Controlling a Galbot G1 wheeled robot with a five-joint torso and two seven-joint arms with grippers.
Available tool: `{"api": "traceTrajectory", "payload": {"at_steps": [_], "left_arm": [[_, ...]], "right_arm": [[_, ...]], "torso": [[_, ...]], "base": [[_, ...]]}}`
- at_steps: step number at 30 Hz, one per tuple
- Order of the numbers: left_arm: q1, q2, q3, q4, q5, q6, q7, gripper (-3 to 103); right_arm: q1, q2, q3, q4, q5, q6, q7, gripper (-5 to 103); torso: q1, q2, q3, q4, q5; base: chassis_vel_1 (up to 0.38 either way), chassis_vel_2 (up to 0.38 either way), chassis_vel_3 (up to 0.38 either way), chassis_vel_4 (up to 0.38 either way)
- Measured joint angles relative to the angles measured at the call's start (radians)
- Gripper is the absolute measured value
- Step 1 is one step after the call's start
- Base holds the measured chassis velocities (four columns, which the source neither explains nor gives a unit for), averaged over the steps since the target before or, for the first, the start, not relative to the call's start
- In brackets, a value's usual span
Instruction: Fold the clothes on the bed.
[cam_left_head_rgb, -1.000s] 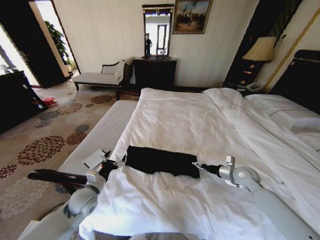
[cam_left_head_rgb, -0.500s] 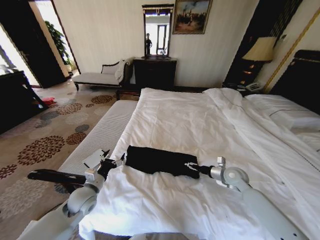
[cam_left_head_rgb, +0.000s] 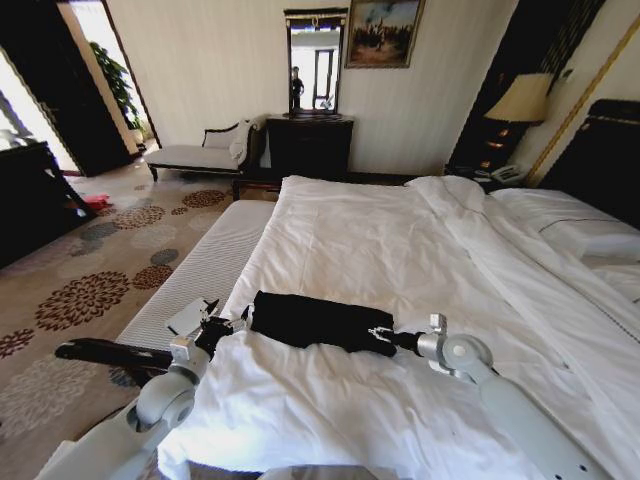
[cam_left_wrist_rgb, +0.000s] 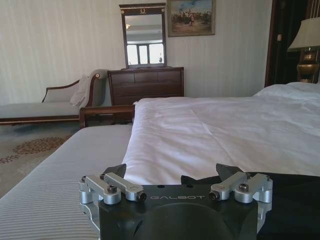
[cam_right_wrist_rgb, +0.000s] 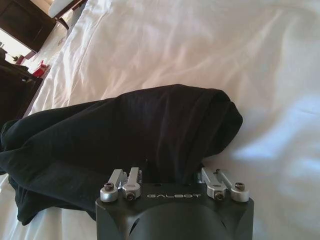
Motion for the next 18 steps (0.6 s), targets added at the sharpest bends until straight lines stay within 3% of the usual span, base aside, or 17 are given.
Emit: {"api": "traceTrajectory", "payload": {"at_steps": [3,6,9,18], "left_arm": [[-0.002,-0.001,0.001,0.008,0.016,-0.010,0.004,100],[-0.001,-0.001,0.000,0.009,0.018,-0.013,0.007,100],[0.000,0.001,-0.003,0.008,0.017,-0.015,0.008,100],[-0.001,-0.002,-0.005,0.003,0.007,-0.015,0.007,100]], "right_arm": [[-0.004,0.004,0.003,0.023,0.000,0.000,0.011,31],[-0.005,0.009,0.002,0.030,0.000,0.000,0.016,25],[-0.005,0.015,-0.001,0.036,0.000,0.000,0.022,10],[-0.012,0.014,0.012,0.048,-0.005,0.000,0.029,7]], "torso": [[0.000,0.000,0.000,0.0000,0.0000],[0.000,0.000,0.000,0.0001,0.0000],[0.000,0.000,0.000,0.0001,0.0000],[0.000,0.000,0.000,0.0001,0.0001]], "base": [[0.000,0.000,0.000,0.000],[0.000,0.000,0.000,0.000],[0.000,0.000,0.000,0.000],[0.000,0.000,0.000,0.000]]}}
